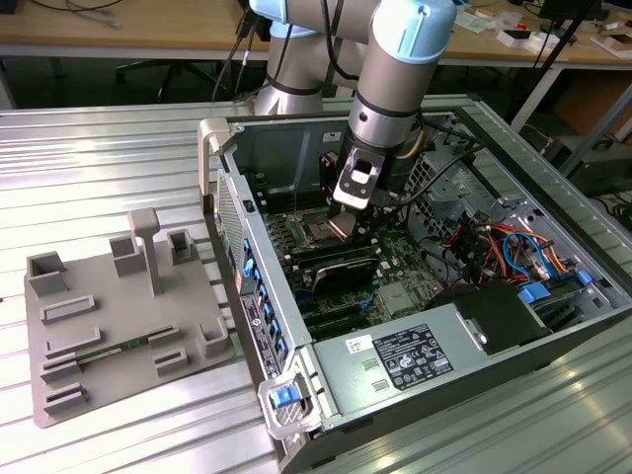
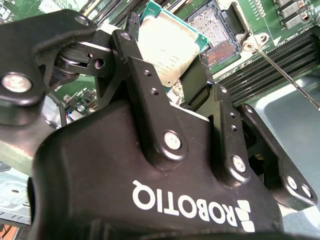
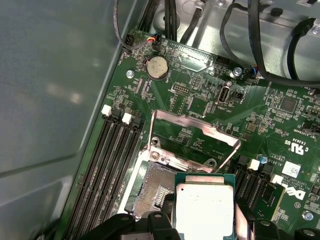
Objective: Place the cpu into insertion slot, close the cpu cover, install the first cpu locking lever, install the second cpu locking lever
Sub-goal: 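Place the cpu into insertion slot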
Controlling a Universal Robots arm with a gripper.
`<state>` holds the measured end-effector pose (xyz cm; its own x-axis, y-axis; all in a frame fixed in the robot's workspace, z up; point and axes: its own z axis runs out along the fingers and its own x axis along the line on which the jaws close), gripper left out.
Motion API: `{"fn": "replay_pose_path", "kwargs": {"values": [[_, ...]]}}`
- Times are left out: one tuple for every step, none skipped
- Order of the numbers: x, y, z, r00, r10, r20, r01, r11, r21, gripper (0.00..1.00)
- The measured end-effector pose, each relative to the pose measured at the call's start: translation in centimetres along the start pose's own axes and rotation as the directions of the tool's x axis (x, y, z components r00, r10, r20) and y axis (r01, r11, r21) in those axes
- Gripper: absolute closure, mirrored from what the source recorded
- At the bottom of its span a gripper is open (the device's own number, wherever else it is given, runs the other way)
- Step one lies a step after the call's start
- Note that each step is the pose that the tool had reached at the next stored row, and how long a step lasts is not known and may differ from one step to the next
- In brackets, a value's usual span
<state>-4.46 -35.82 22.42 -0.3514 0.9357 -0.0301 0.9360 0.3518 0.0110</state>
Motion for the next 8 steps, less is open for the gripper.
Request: {"fn": "replay_pose_path", "kwargs": {"values": [[0.00, 0.00, 0.01, 1.0000, 0.001, 0.0001, -0.001, 1.0000, 0.0001, 0.45], [0.00, 0.00, 0.02, 1.0000, 0.002, 0.0001, -0.002, 1.0000, 0.0001, 0.45], [0.00, 0.00, 0.03, 1.0000, 0.002, 0.0000, -0.002, 1.0000, 0.0001, 0.45], [0.00, 0.00, 0.04, 1.0000, 0.003, 0.0001, -0.003, 1.0000, 0.0001, 0.45], [0.00, 0.00, 0.05, 1.0000, 0.003, 0.0001, -0.003, 1.0000, 0.0001, 0.45], [0.00, 0.00, 0.06, 1.0000, 0.004, 0.0000, -0.004, 1.0000, 0.0001, 0.45], [0.00, 0.00, 0.07, 1.0000, 0.004, 0.0001, -0.004, 1.0000, 0.0001, 0.45], [0.00, 0.00, 0.07, 1.0000, 0.005, 0.0001, -0.005, 1.0000, 0.0002, 0.45]]}}
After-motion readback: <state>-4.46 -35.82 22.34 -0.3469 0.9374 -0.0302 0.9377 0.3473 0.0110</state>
